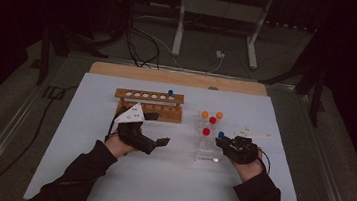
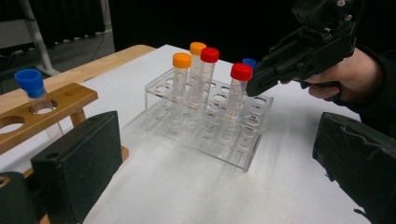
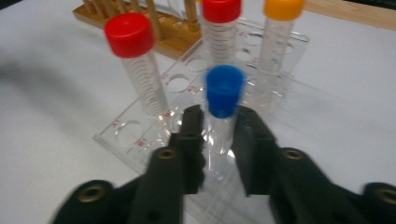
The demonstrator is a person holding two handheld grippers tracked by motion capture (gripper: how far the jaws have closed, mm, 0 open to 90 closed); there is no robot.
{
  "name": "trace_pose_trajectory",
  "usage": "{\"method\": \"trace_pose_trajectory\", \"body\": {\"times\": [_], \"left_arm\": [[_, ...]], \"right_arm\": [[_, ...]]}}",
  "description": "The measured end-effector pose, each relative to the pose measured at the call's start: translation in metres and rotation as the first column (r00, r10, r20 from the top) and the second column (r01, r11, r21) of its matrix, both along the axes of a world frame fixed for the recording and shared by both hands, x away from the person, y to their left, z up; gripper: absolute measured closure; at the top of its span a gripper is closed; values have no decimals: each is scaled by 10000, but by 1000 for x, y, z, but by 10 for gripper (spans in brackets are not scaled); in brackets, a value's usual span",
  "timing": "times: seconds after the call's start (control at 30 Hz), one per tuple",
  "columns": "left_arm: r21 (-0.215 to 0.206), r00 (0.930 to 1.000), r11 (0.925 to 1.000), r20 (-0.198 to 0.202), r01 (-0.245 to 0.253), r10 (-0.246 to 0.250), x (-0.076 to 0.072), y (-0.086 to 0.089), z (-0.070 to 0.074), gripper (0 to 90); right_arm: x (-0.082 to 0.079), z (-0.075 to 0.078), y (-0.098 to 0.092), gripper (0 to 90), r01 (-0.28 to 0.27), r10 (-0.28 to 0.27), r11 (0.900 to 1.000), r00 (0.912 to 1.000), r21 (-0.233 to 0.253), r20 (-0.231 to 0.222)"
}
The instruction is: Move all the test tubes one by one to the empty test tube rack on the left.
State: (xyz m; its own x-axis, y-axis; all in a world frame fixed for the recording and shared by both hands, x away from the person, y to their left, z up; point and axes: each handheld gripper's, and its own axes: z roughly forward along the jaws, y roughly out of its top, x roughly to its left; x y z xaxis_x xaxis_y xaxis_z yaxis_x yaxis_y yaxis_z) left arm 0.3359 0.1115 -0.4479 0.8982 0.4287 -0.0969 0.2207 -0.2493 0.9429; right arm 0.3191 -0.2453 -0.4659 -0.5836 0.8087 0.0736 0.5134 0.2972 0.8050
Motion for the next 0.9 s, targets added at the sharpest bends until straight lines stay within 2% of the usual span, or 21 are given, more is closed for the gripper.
{"method": "trace_pose_trajectory", "body": {"times": [0.1, 0.23, 0.27, 0.3, 0.33, 0.57, 0.73, 0.9], "left_arm": [[-6, 10000, 10000, -5, -2, 2, 0, 0, 0, 23], [-55, 10000, 10000, -45, -1, 1, 1, 1, 0, 23], [-32, 10000, 10000, -29, -17, 17, 1, 2, 1, 23], [-57, 10000, 10000, -39, -3, 3, 1, 2, 1, 23], [-91, 10000, 10000, -55, 19, -20, 1, 2, 1, 23], [-97, 10000, 9999, -46, 79, -80, 0, 3, 4, 23], [-159, 9999, 9998, -66, 135, -136, 0, 5, 8, 23], [-148, 9995, 9994, -27, 325, -325, -3, 4, 12, 23]], "right_arm": [[0, 1, 1, 764, 69, -68, 9998, 10000, -166, 66], [-2, 6, -1, 767, 21, -18, 9999, 9997, -124, 256], [-3, 9, -1, 767, -3, 8, 9999, 9994, -132, 345], [-6, 16, -2, 767, 6, 5, 9999, 9980, -171, 634], [-6, 16, -2, 767, 6, 5, 9999, 9980, -171, 634], [-19, 44, -6, 767, -80, 78, 10000, 9901, 11, 1402], [-30, 61, -4, 767, -396, 386, 9992, 9840, 23, 1741], [-39, 67, 7, 767, -1126, 1081, 9935, 9806, 184, 1637]]}}
